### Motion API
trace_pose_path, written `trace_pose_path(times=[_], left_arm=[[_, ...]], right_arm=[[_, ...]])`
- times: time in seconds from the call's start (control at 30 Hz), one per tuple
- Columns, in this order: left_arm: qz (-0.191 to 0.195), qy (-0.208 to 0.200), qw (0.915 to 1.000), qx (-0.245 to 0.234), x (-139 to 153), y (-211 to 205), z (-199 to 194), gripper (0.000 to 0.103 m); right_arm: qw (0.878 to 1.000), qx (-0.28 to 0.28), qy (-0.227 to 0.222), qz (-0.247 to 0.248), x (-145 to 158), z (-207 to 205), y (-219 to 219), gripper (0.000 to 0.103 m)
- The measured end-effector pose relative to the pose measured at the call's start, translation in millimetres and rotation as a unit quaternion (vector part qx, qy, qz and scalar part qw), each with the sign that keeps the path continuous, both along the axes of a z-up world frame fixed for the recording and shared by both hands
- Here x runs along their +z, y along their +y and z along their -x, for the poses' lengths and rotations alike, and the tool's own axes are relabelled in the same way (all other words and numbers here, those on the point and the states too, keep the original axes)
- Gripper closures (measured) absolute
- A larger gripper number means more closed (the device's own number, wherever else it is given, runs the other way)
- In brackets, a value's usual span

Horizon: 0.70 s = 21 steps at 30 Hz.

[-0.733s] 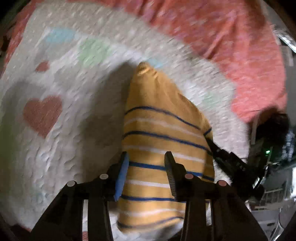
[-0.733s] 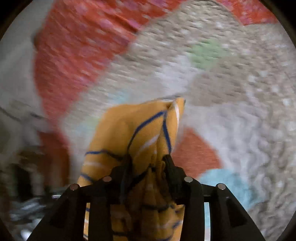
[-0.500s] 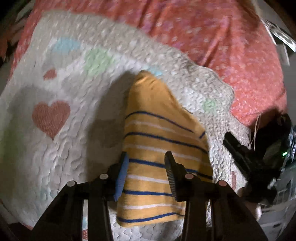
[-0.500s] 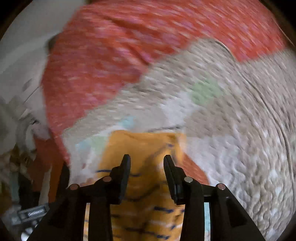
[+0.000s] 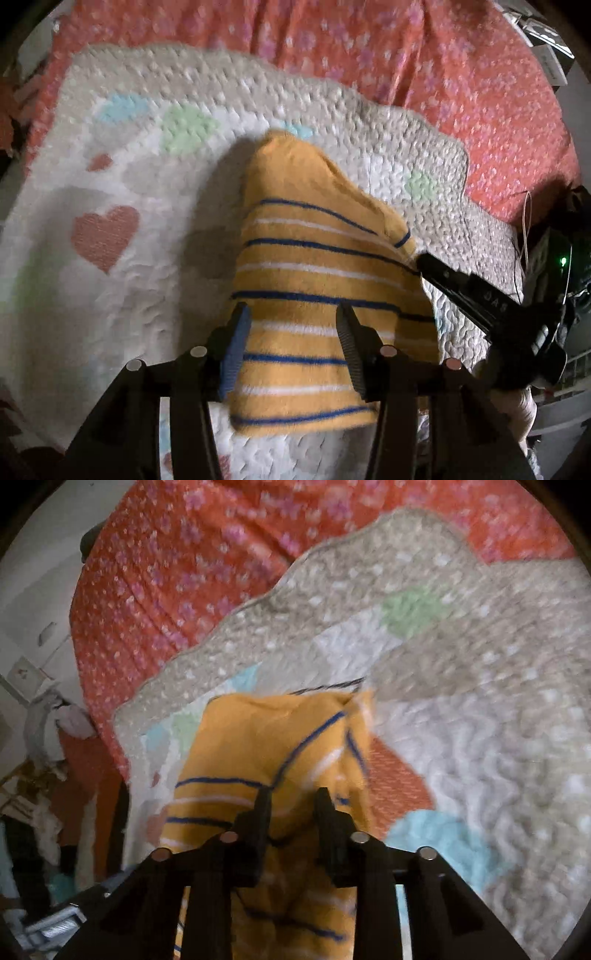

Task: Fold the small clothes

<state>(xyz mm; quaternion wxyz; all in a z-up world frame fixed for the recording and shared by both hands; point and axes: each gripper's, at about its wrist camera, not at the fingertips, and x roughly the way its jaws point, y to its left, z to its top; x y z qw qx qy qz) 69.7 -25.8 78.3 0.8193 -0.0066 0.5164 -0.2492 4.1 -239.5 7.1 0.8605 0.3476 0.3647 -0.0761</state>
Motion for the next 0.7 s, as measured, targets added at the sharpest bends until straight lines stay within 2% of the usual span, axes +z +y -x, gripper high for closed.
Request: trace_pose_path(times=[0.07,0.13,0.2,0.23,0.27,0.3,0.33,0.4,0.47,0.53,0.57,0.63,0.7], left_arm=[[-0.014,-0.054,0.9984,0.015,19,13,22,0.055],[-0.037,-0.117,0.9919,0.034,38,25,45,0.049],[-0.056,-0.176,0.9813,0.054,55,36,68,0.027],[-0.069,-0.213,0.9719,0.072,68,43,82,0.02],[-0.077,-0.233,0.9657,0.084,75,47,90,0.007],[-0.087,-0.263,0.9556,0.102,86,53,103,0.001],[-0.091,-0.289,0.9461,0.115,97,58,115,0.0],[-0.1,-0.317,0.9346,0.127,112,66,133,0.0],[-0.113,-0.328,0.9291,0.128,119,70,144,0.0],[-0.12,-0.327,0.929,0.124,121,73,152,0.0],[-0.116,-0.321,0.9322,0.12,121,75,155,0.0],[-0.094,-0.281,0.9493,0.105,114,81,157,0.0],[-0.078,-0.242,0.9621,0.098,104,85,157,0.0]], right_arm=[[1.0,-0.001,0.005,0.022,9,19,2,0.07],[0.998,0.003,0.01,0.055,16,41,15,0.069],[0.997,0.005,0.014,0.079,21,61,28,0.065],[0.995,0.009,0.016,0.094,23,70,40,0.064],[0.994,0.011,0.016,0.105,26,78,48,0.062],[0.993,0.014,0.016,0.117,28,88,55,0.06],[0.992,0.016,0.016,0.127,29,97,62,0.058],[0.988,0.017,0.019,0.155,31,113,81,0.052],[0.986,0.015,0.025,0.165,30,124,94,0.048],[0.986,0.019,0.032,0.164,27,135,104,0.046],[0.985,0.022,0.039,0.166,25,139,109,0.044],[0.983,0.026,0.052,0.175,22,146,117,0.044],[0.981,0.024,0.058,0.183,21,155,123,0.043]])
